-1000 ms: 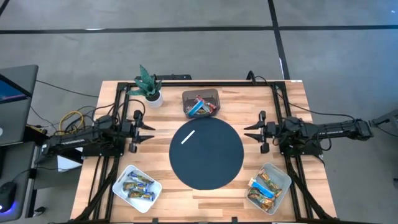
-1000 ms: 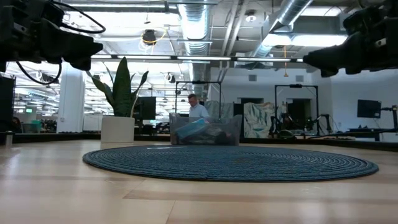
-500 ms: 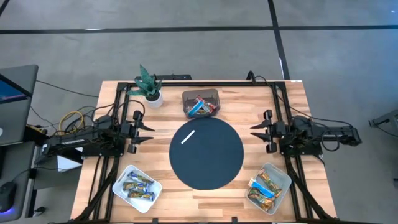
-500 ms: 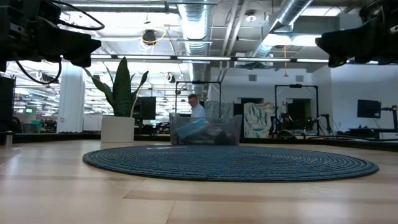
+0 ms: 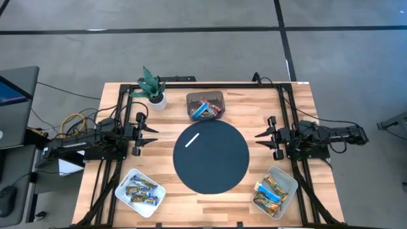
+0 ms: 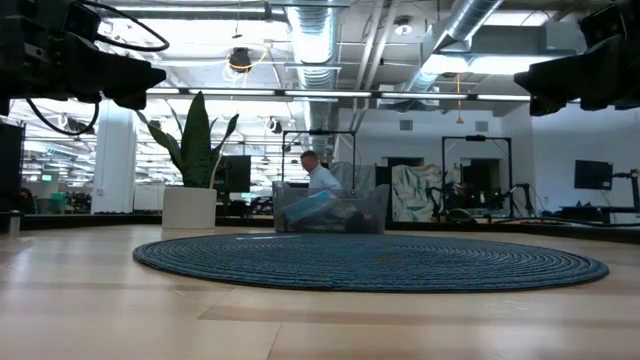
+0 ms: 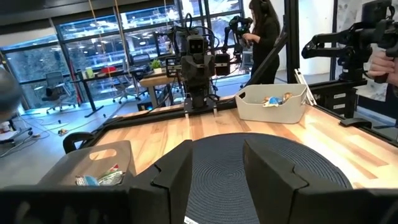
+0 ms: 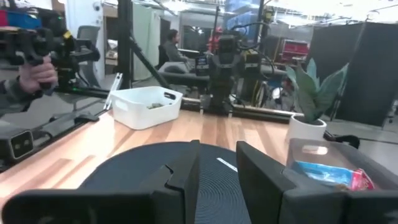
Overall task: Pick and place Granola Bars by type
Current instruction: Return to Home Position
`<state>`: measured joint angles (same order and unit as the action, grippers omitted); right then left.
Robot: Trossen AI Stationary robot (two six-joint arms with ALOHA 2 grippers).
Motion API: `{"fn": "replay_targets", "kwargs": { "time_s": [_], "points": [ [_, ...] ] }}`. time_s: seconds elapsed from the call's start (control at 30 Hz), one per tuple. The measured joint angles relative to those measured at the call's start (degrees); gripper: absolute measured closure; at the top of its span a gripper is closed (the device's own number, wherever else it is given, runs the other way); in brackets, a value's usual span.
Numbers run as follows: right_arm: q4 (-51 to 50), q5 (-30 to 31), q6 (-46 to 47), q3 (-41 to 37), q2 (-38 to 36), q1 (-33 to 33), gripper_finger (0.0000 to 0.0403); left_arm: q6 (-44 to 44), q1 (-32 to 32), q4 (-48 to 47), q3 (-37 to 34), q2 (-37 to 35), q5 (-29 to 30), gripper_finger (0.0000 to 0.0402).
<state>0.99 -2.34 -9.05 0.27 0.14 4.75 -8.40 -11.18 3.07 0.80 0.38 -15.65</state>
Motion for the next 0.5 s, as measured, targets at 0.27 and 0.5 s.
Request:
{"fn": "replay_targets", "kwargs": {
  "time_s": [0.27, 0.5],
  "points": [
    [-0.3, 2.7, 0.0, 0.0, 0.3, 0.4, 0.0305, -0.1, 0.0, -0.1, 0.0, 0.0, 0.0, 0.0265],
    [-0.3, 2.7, 0.0, 0.0, 0.2, 0.4, 0.0305, 3.0, 0.0, -0.4, 0.1, 0.0, 2.6, 0.0265]
  ]
}}
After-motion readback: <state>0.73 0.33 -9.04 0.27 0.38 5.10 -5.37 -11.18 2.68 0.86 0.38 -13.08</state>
